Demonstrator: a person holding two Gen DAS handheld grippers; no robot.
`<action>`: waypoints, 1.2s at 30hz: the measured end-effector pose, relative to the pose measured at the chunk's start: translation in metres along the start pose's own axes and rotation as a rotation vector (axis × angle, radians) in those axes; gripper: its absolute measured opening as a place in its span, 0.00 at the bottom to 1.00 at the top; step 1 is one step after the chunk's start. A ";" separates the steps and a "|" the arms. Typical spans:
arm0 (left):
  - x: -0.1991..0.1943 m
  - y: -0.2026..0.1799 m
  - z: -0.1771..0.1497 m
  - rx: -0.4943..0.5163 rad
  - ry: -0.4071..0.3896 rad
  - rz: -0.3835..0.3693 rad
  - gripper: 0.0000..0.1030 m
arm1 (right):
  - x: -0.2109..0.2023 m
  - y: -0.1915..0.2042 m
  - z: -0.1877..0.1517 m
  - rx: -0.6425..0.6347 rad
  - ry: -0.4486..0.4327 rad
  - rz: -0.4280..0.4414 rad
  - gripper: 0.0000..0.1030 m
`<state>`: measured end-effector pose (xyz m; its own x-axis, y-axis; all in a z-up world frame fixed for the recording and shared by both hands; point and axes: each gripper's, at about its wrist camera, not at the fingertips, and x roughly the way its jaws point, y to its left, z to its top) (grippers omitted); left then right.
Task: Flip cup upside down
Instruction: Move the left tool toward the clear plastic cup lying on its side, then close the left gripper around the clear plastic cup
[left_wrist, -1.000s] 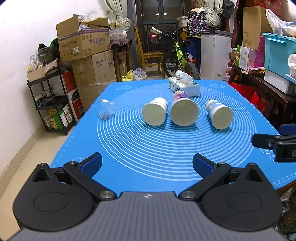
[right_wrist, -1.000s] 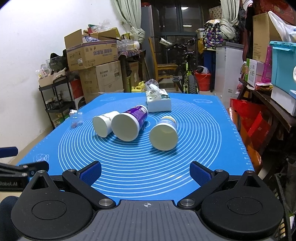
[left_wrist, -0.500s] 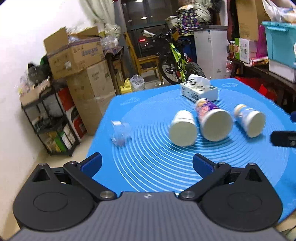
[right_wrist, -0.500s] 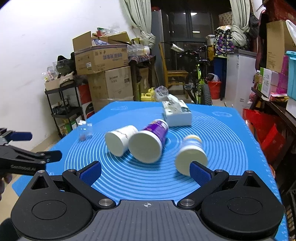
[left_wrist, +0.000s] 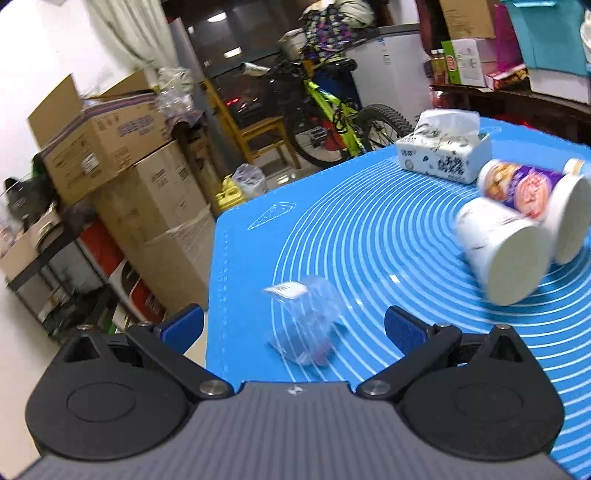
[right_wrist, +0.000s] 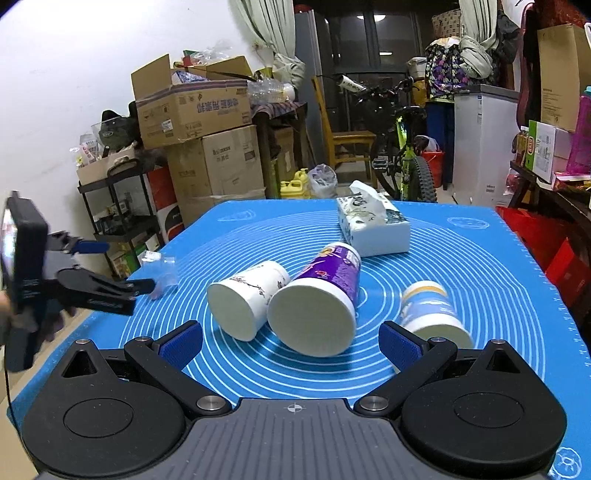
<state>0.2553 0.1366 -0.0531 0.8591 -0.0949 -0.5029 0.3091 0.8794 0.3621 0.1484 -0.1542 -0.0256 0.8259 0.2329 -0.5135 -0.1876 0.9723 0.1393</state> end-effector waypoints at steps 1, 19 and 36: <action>0.008 0.004 0.000 0.003 0.006 -0.017 1.00 | 0.004 0.002 0.000 -0.005 0.003 -0.004 0.98; 0.060 0.041 -0.010 -0.189 0.068 -0.214 0.69 | 0.034 0.014 -0.006 -0.032 0.037 -0.031 0.98; -0.060 -0.034 0.013 -0.221 -0.027 -0.127 0.68 | -0.016 0.001 -0.005 -0.045 0.005 -0.049 0.98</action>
<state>0.1983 0.1064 -0.0250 0.8304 -0.2211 -0.5114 0.3214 0.9399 0.1155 0.1327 -0.1565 -0.0216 0.8320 0.1852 -0.5229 -0.1712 0.9823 0.0756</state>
